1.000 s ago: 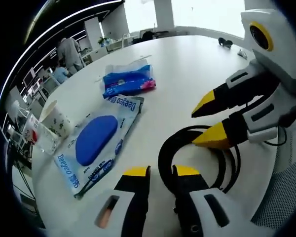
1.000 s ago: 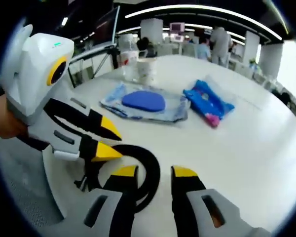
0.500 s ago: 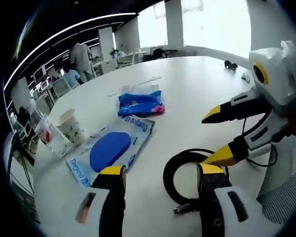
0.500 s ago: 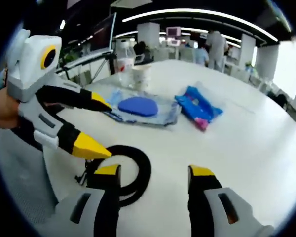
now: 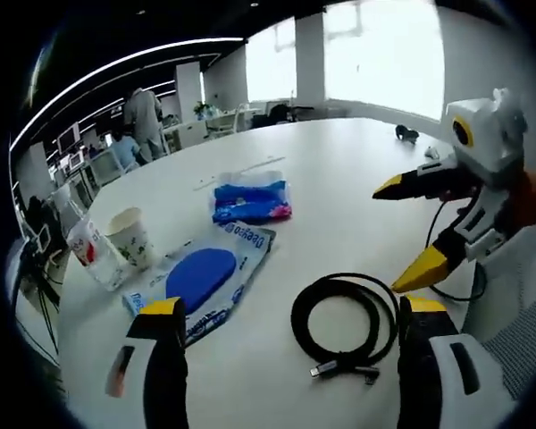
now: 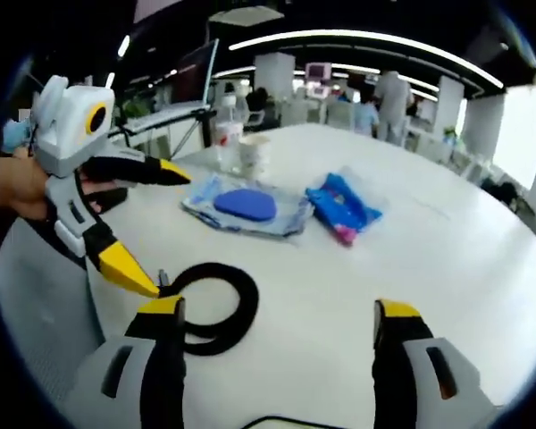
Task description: Arrange the tabletop items into an orderly group along one side of the table until the central work area is clear of visible clutter.
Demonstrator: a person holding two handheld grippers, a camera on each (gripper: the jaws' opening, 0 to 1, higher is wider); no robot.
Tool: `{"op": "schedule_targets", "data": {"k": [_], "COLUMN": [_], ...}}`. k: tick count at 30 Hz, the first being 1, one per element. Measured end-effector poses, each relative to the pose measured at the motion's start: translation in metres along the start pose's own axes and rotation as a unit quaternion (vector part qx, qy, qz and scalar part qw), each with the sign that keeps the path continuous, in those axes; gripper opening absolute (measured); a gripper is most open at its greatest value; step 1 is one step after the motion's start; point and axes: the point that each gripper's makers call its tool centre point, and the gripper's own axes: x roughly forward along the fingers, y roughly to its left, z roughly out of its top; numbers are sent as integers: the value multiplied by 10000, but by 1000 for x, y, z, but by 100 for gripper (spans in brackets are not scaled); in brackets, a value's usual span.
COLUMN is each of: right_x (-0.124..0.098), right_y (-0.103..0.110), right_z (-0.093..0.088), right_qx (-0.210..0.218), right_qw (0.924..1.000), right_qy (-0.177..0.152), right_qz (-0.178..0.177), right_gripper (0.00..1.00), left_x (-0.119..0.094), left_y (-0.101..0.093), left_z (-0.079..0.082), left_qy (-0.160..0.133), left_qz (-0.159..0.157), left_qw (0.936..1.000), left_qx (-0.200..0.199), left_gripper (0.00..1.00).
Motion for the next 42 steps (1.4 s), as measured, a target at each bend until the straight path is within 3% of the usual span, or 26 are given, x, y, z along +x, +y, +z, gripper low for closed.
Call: {"op": "schedule_targets", "data": {"k": [7, 9, 16, 22, 28, 33, 35, 37, 42], "right_x": [1, 3, 0, 4, 10, 14, 16, 19, 28], "right_y": [2, 2, -23, -39, -46, -59, -63, -69, -78], "right_z": [0, -1, 18, 31, 30, 31, 31, 34, 44], "right_qx": [173, 171, 385, 679, 707, 791, 749, 870, 932], "right_qw": [9998, 9996, 9990, 9969, 9969, 9965, 9969, 9957, 9949], "right_qy": [-70, -3, -179, -396, -344, -241, -202, -234, -256], "right_qz": [102, 245, 156, 82, 44, -141, -163, -201, -294], "right_gripper": [100, 100, 100, 100, 100, 100, 100, 100, 100], "left_x": [4, 6, 19, 40, 59, 75, 81, 88, 99], "left_y": [0, 1, 7, 13, 22, 36, 48, 49, 57], "left_z": [15, 15, 40, 51, 67, 80, 81, 93, 104], "left_qy": [-134, 70, -115, 4, 0, 24, 192, -25, 24], "left_qz": [-141, -214, -328, -399, -470, -412, -201, -258, -196], "left_qw": [9998, 9993, 9983, 9967, 9954, 9949, 9946, 9950, 9947], "left_qx": [82, 305, 457, 703, 836, 923, 1001, 960, 1007], "left_gripper": [99, 99, 99, 99, 99, 99, 99, 99, 99]}}
